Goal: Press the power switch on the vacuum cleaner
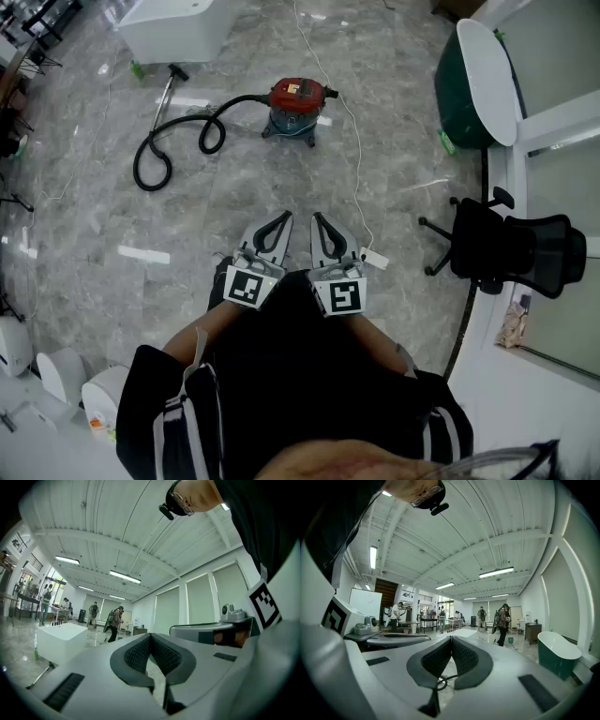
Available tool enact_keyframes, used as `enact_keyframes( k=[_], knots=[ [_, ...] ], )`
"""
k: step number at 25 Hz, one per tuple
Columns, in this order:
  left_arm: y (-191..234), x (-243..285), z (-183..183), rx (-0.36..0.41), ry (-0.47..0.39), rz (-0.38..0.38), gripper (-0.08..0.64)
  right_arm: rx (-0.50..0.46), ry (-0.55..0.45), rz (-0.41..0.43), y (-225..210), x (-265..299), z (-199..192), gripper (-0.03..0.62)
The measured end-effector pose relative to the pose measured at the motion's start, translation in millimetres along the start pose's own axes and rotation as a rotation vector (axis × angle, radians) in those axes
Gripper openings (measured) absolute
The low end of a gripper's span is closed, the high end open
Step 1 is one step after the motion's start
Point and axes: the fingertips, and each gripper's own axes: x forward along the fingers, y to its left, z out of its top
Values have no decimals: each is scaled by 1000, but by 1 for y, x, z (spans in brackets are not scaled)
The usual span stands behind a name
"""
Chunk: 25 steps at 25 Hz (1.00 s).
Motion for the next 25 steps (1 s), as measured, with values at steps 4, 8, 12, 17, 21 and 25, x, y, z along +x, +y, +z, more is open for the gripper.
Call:
enact_keyframes(
  k=[4, 8, 12, 17, 21, 25],
  knots=[
    [-7, 11, -1, 15, 18, -5, 18, 75, 8, 4, -12, 0, 1, 18],
    [-5, 14, -4, 11, 36, 5, 18, 174, -16, 44, -18, 0, -11, 18],
    [-4, 12, -6, 9, 50, 7, 18, 179, -4, 39, -17, -1, -17, 18],
    [5, 27, -18, -11, 74, -28, 18, 172, 0, 36, -22, 12, -21, 20],
    [17, 48, -24, -49, 80, -62, 18, 152, 20, 21, -31, 35, -20, 20],
    [49, 87, -26, -76, 69, -98, 18, 117, 41, 5, -51, 77, -28, 18]
  ],
)
